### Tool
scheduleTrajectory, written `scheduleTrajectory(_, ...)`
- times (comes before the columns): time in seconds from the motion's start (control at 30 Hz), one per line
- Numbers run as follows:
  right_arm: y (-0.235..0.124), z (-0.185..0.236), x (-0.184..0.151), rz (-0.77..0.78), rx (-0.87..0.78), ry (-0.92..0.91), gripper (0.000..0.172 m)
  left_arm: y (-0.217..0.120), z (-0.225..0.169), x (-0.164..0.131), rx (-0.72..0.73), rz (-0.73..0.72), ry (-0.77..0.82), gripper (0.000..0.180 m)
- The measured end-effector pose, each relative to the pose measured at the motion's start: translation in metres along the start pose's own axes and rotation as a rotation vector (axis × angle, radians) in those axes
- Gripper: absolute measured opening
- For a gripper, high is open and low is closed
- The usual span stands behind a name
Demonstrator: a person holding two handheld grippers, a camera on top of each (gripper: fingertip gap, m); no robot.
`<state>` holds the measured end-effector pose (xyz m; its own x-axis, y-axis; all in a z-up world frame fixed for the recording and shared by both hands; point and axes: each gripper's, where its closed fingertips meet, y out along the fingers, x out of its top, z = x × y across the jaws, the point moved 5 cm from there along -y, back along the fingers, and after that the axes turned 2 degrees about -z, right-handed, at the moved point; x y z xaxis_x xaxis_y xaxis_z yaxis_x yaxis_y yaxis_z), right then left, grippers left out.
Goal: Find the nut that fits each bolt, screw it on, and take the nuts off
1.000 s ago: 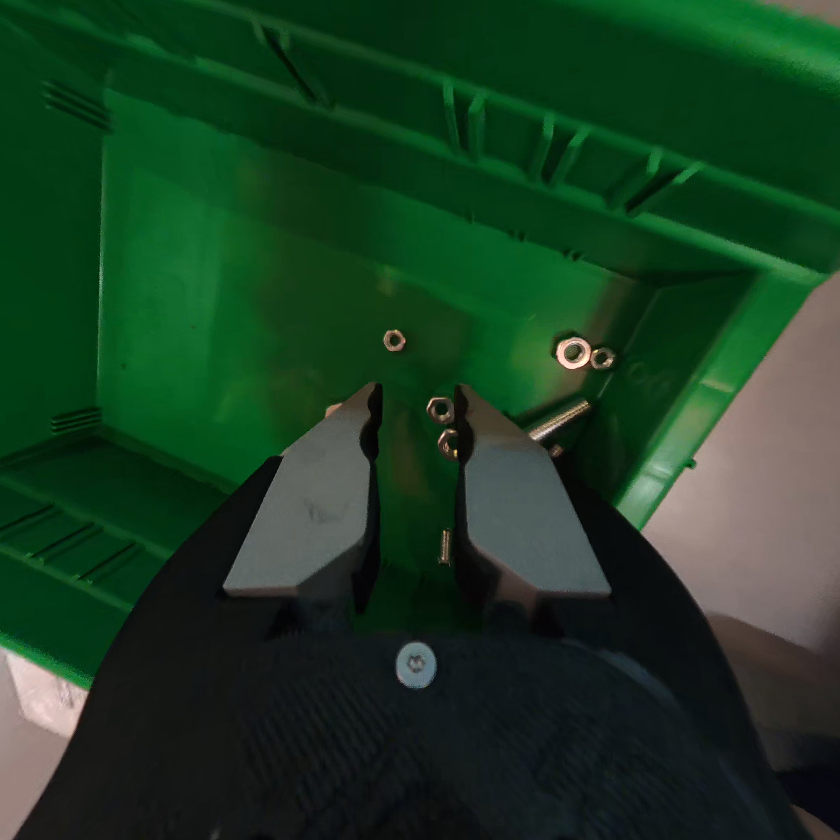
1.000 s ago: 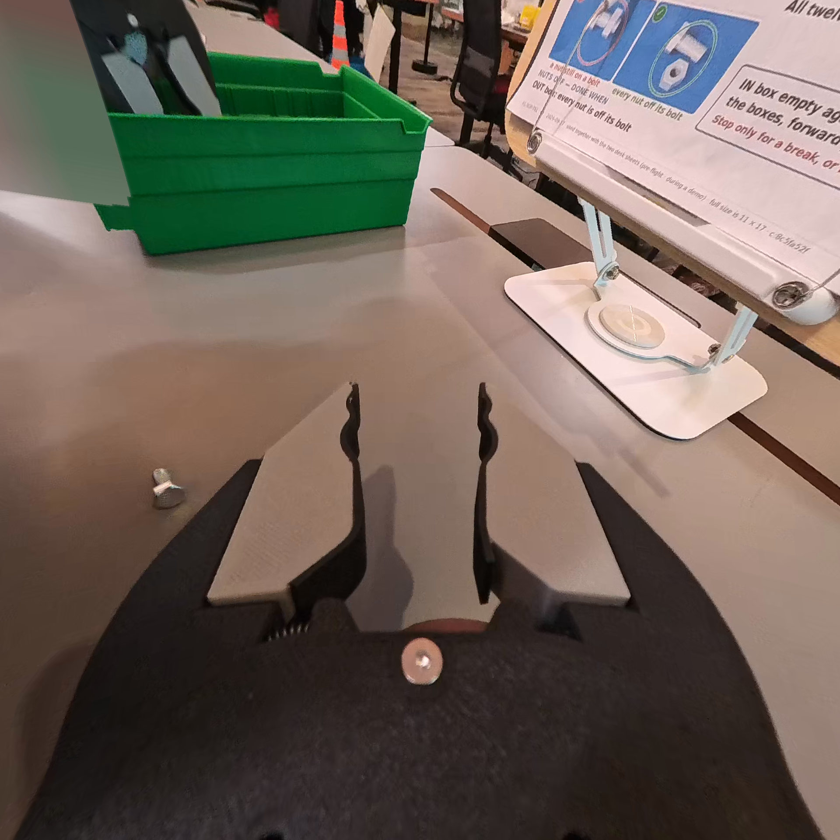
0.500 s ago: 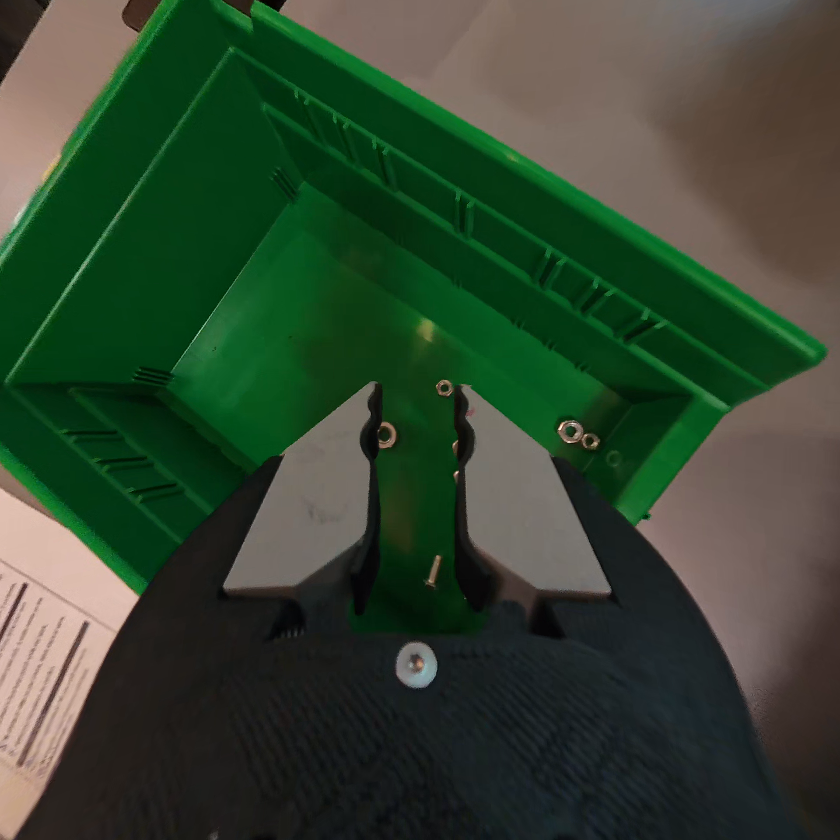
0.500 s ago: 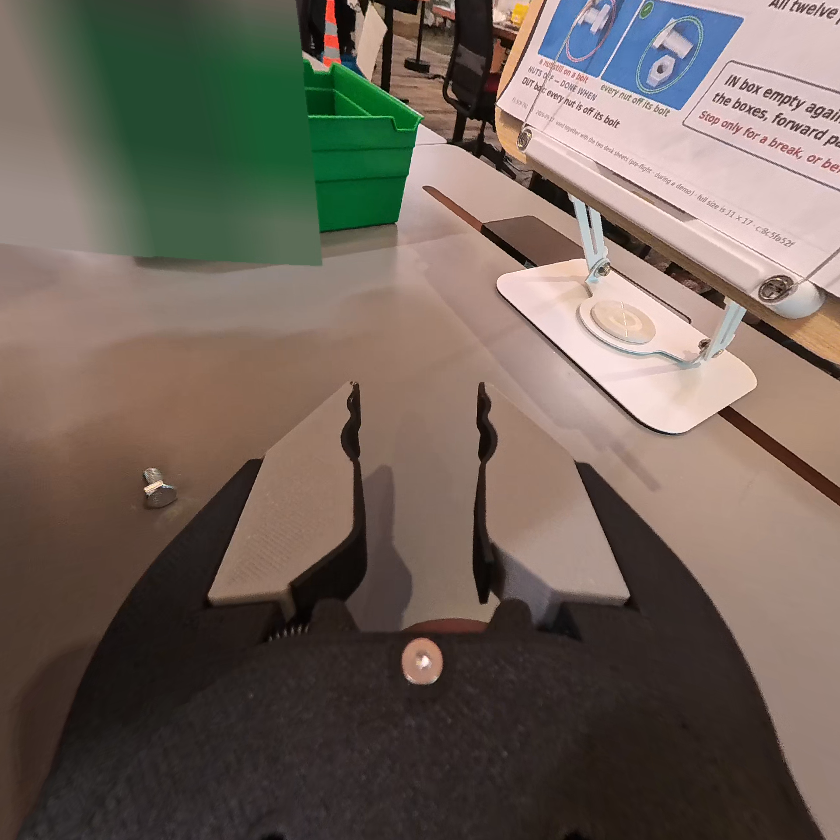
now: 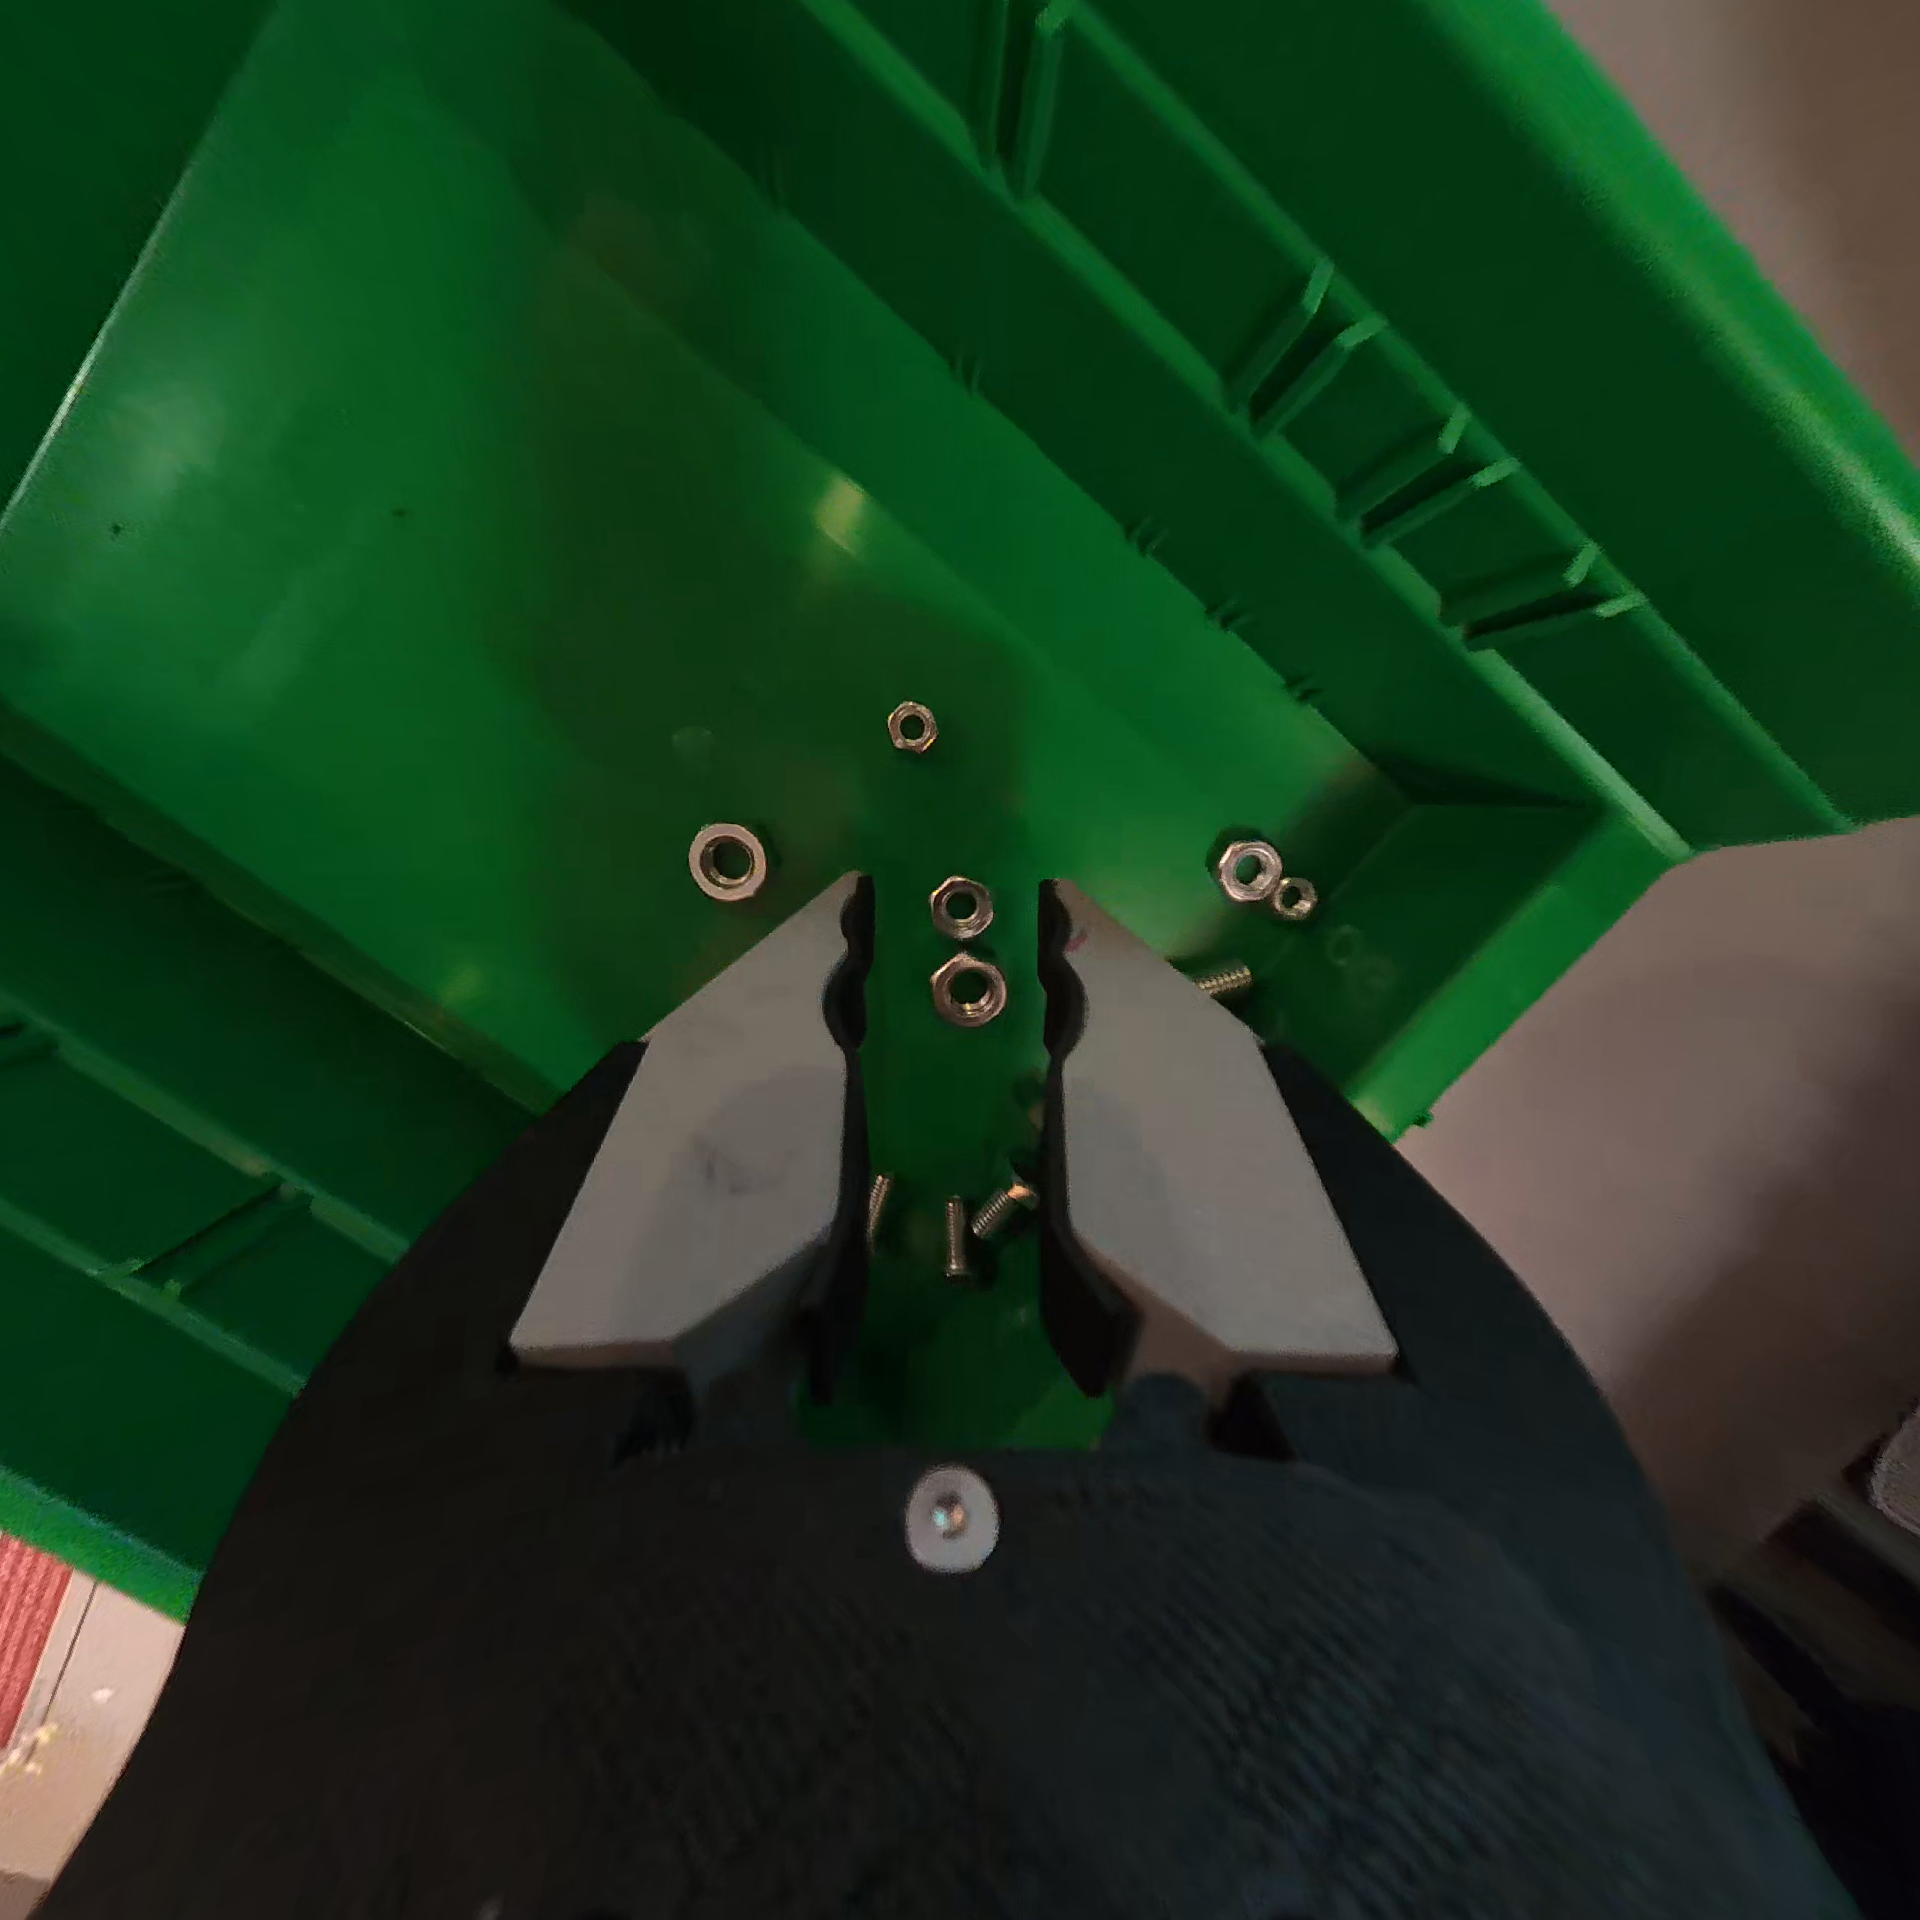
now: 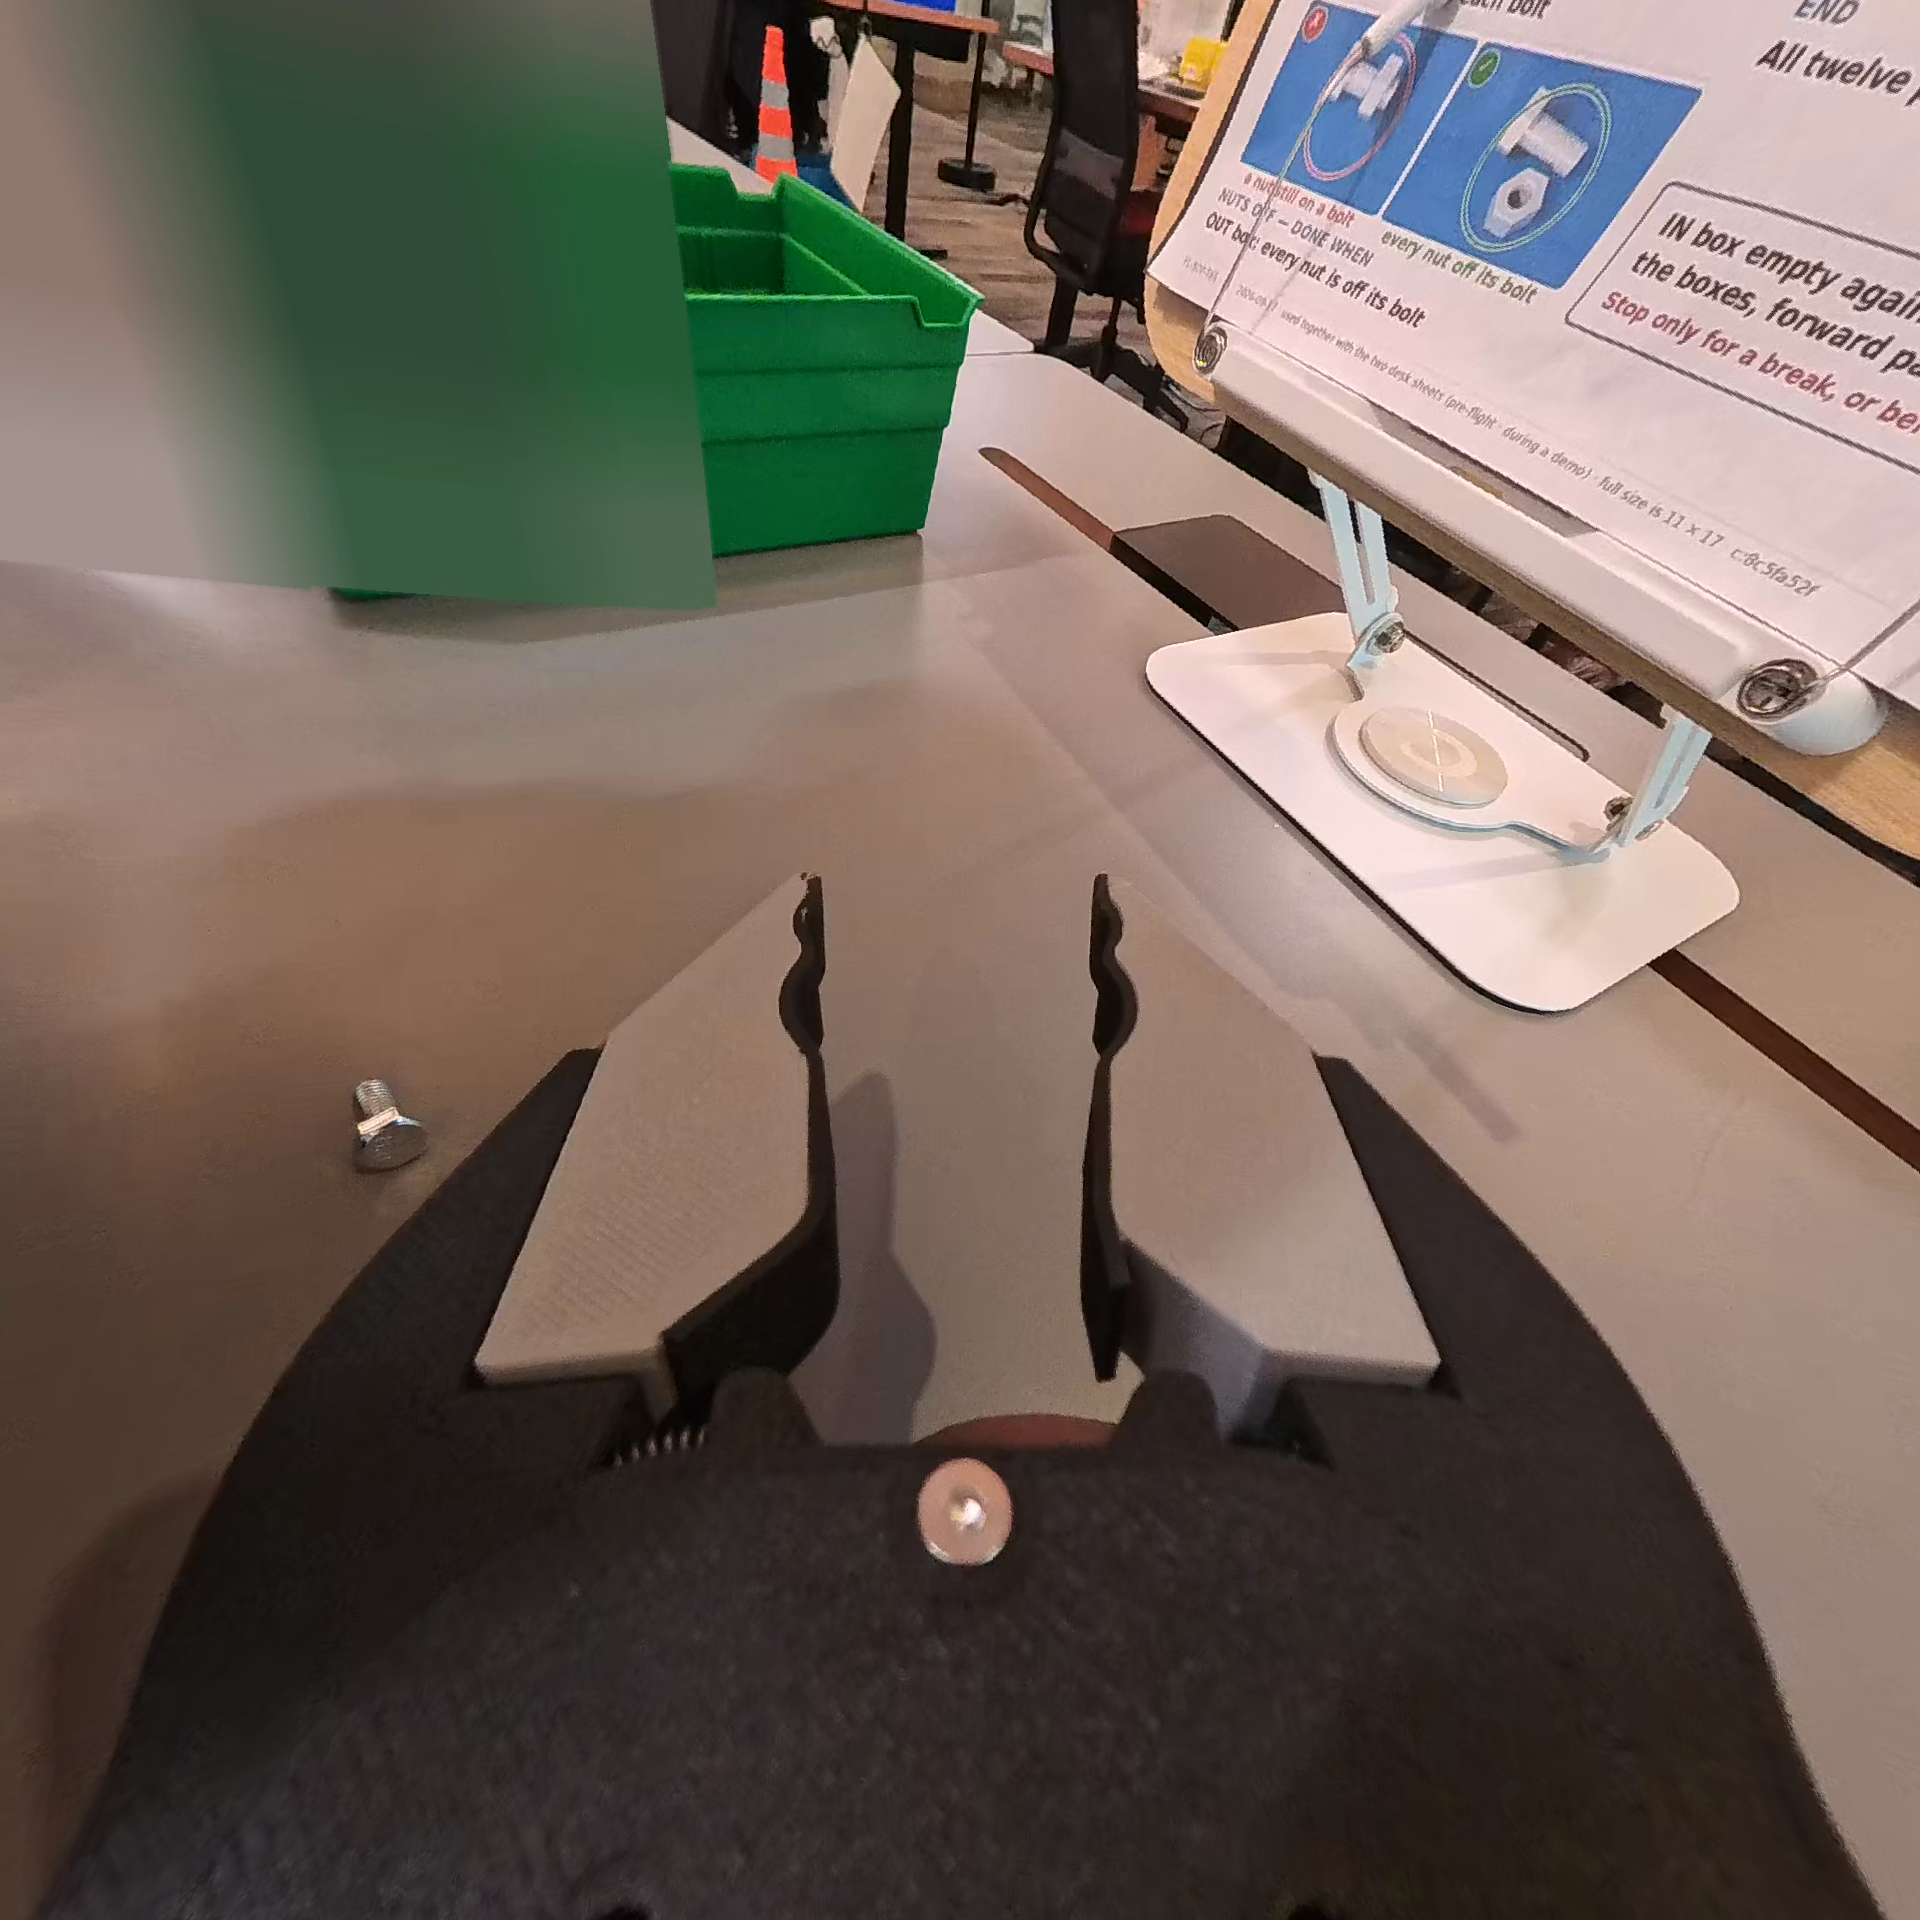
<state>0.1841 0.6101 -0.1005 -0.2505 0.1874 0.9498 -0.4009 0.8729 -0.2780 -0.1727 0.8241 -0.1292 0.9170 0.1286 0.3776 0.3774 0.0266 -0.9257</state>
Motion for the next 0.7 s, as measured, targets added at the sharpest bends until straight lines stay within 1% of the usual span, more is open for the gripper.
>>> scheduleTrajectory(0.1, 0.000, 0.000, 0.000, 0.000, 0.001, -0.003, 0.049, 0.007, 0.000, -0.002, 0.002, 0.036, -0.008, 0.030)
scheduleTrajectory(0.17, -0.001, 0.001, 0.001, -0.003, 0.002, -0.005, 0.048, 0.014, -0.002, -0.007, -0.006, 0.088, -0.006, 0.030)
scheduleTrajectory(0.23, -0.001, 0.001, 0.001, -0.004, 0.001, -0.007, 0.049, 0.020, -0.001, -0.012, 0.018, 0.133, -0.003, 0.030)
scheduleTrajectory(0.27, -0.002, 0.001, 0.002, -0.005, 0.001, -0.007, 0.049, 0.019, 0.000, -0.011, 0.028, 0.121, -0.004, 0.027)
scheduleTrajectory(0.3, -0.002, 0.001, 0.002, -0.005, 0.001, -0.006, 0.049, 0.018, 0.000, -0.010, 0.022, 0.118, -0.013, 0.029)
scheduleTrajectory(0.4, -0.001, 0.001, 0.001, -0.002, 0.000, -0.007, 0.049, 0.020, 0.002, -0.011, 0.023, 0.117, -0.023, 0.027)
scheduleTrajectory(0.5, -0.001, 0.001, 0.001, -0.001, -0.002, -0.009, 0.049, 0.020, 0.000, -0.011, 0.022, 0.116, -0.011, 0.030)
scheduleTrajectory(0.7, 0.000, 0.000, -0.001, 0.003, -0.002, -0.005, 0.048, 0.020, 0.000, -0.012, 0.050, 0.115, 0.008, 0.028)
